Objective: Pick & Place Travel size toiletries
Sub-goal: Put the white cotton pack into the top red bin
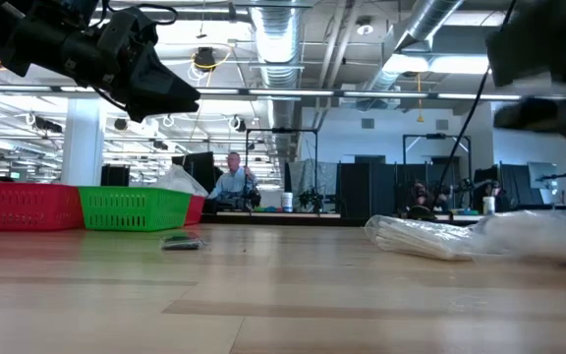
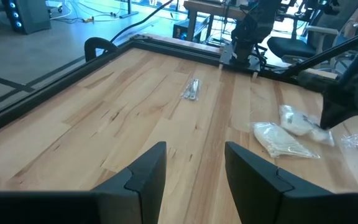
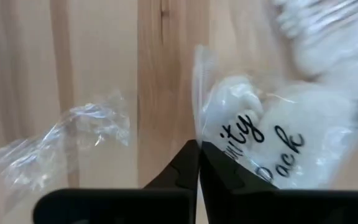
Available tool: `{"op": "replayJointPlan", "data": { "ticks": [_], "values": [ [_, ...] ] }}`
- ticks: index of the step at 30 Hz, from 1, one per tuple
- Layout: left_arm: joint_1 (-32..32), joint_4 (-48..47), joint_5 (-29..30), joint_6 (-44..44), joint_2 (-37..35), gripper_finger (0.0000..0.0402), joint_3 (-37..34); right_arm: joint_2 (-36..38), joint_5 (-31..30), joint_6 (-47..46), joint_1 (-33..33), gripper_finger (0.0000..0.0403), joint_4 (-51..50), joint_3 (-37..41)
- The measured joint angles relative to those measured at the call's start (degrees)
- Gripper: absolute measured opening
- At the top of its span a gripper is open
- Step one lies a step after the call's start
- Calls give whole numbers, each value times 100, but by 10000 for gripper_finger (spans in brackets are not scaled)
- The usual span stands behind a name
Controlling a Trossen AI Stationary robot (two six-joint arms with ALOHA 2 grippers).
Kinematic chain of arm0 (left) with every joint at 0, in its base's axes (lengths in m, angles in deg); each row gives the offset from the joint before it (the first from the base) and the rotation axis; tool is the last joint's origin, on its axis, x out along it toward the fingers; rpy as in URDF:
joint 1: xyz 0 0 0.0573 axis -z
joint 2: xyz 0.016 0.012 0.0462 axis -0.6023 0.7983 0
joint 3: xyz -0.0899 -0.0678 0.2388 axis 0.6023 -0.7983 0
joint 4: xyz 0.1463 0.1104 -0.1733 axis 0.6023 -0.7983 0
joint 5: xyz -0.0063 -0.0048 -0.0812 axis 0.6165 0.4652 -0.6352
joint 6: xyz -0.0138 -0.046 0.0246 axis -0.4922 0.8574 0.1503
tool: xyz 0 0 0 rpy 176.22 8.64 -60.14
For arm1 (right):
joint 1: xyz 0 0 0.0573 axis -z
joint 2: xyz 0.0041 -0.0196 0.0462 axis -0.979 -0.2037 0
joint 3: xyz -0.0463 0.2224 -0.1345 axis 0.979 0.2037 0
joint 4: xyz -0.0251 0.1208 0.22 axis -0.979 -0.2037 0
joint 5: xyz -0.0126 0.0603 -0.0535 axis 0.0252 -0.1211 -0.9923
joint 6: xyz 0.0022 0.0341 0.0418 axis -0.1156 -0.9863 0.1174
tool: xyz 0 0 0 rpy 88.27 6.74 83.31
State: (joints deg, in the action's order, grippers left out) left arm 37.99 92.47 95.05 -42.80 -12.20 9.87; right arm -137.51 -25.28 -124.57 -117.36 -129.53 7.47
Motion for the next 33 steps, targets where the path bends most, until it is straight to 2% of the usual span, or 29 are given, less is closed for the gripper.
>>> {"op": "replayJointPlan", "data": {
  "ticks": [11, 16, 20, 24, 33],
  "values": [
    [0, 129, -2, -20, 0, 154, 0, 11, -956, 993, 112, 1, -1281, -1712],
    [125, 324, -26, -42, 0, 154, 0, 13, -1680, 1368, 250, 0, -1667, -2297],
    [346, 778, -468, -247, 0, 154, 0, 13, -2173, 1745, 450, 0, -1667, -2539],
    [660, 1114, -566, -592, 141, 154, 0, 15, -2447, 2125, 735, 0, -1493, -2620],
    [1041, 2369, -554, -1104, 1424, 158, 0, 15, -2455, 3091, 1384, 0, -753, -2622]
  ]
}}
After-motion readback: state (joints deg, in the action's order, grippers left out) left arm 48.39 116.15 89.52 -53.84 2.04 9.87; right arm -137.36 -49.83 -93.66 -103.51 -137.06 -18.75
